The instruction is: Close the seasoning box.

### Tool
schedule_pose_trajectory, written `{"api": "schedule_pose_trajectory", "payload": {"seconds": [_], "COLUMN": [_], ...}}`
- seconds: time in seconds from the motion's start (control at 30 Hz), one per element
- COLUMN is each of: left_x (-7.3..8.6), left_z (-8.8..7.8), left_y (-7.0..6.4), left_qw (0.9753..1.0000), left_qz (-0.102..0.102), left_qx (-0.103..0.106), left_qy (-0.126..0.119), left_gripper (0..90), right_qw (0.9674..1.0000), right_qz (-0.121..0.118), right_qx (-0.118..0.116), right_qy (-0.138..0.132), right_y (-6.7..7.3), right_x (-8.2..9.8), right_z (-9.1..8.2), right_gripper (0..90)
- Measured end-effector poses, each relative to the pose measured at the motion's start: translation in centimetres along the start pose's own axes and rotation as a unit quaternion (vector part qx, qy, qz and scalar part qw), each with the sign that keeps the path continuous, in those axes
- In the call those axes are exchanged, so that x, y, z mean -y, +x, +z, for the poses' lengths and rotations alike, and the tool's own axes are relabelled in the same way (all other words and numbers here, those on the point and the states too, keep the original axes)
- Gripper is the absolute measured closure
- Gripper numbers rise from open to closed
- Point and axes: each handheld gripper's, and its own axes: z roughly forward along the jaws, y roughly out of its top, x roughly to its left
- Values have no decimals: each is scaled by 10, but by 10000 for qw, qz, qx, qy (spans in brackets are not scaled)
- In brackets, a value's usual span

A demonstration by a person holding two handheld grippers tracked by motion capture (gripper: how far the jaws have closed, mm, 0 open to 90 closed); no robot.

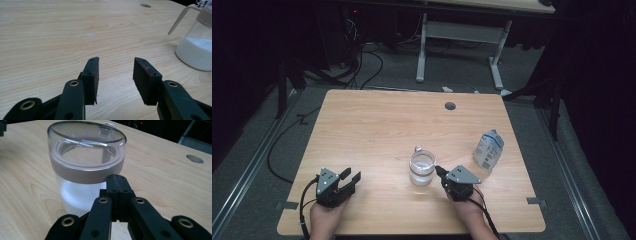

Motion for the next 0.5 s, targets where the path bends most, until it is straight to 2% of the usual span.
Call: {"api": "schedule_pose_trajectory", "payload": {"seconds": [0.23, 0.5], "left_x": [0, 0], "left_z": [-1, -1], "left_y": [0, -1], "left_qw": [10000, 10000], "left_qz": [4, 13], "left_qx": [7, 14], "left_qy": [-15, -6], "left_gripper": [569, 572], "right_qw": [9999, 9998], "right_qz": [-64, -37], "right_qx": [-74, -167], "right_qy": [-54, -103], "right_y": [10, 13], "right_x": [0, 0], "right_z": [-2, -4], "right_gripper": [899, 899]}}
